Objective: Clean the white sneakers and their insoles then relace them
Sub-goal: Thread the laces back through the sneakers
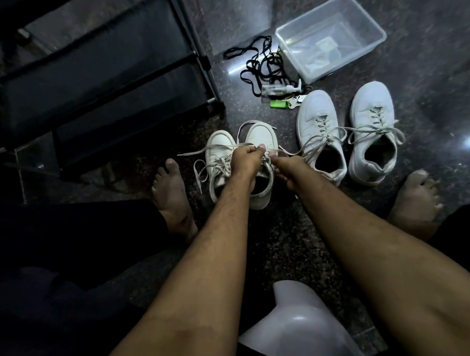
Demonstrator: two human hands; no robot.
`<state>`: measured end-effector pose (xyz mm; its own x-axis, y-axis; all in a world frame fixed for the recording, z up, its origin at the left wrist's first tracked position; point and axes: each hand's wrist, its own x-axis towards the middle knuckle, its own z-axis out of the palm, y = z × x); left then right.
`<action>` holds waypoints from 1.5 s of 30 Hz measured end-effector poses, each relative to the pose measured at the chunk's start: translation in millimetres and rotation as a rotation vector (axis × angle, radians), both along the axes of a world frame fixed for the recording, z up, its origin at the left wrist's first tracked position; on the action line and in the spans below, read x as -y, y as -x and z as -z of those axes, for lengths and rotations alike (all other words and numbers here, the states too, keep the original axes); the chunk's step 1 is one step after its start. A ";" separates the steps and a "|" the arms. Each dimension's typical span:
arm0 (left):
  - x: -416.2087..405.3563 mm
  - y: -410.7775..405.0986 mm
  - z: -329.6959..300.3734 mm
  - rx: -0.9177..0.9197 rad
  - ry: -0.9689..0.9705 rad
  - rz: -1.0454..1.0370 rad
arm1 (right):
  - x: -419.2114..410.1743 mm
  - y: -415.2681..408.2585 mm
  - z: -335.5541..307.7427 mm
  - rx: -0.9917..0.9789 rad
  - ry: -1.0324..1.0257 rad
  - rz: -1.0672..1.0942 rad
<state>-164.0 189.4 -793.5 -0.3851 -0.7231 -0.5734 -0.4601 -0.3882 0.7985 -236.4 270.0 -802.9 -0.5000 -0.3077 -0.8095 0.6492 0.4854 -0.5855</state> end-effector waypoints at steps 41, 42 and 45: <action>12.2 -27.0 18.2 -0.121 0.316 0.062 | -3.4 18.0 -4.3 -0.560 0.104 -0.028; 10.0 -25.6 17.4 -0.105 0.315 0.130 | -3.0 19.8 -4.4 -0.583 0.095 -0.041; 8.4 -24.4 16.9 -0.011 0.384 0.357 | 3.0 20.4 -23.5 -0.668 0.142 -0.109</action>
